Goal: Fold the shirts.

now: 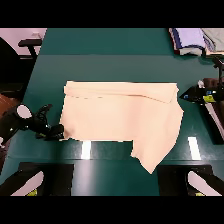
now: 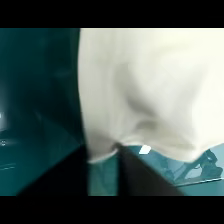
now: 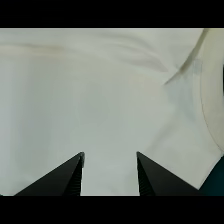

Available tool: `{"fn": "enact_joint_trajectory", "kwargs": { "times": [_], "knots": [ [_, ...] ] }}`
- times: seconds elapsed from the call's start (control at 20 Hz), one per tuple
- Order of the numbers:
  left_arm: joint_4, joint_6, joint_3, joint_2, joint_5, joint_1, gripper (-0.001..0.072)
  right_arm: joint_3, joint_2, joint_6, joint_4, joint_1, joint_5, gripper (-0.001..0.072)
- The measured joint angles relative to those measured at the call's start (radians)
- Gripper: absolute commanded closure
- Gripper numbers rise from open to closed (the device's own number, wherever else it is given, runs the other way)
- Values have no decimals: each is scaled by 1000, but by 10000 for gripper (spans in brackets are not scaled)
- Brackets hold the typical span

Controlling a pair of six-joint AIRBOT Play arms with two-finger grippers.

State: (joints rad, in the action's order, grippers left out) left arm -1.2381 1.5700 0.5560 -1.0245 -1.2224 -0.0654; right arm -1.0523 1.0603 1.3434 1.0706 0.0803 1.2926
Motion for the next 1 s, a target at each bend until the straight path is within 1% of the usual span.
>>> {"fn": "enact_joint_trajectory", "kwargs": {
  "times": [0.15, 0.3, 0.4, 0.55, 0.75, 1.0],
  "knots": [
    [10, -3, 20, 13, -2, 0, 681, 1, 0, -2, 19, 17, 41, 327],
    [16, -4, 54, 64, -7, 0, 680, 28, -4, 1, 85, 70, 121, 325],
    [19, -5, 67, 108, -11, 0, 680, 101, -15, 10, 118, 125, 167, 325],
    [23, -6, 76, 146, -18, 0, 680, 269, -32, 19, 142, 194, 205, 325],
    [24, -6, 80, 164, -6, 0, 680, 462, -41, 24, 143, 208, 218, 324],
    [27, -6, 80, 169, 4, 0, 680, 564, -43, 42, 106, 103, 166, 324]
  ]
}}
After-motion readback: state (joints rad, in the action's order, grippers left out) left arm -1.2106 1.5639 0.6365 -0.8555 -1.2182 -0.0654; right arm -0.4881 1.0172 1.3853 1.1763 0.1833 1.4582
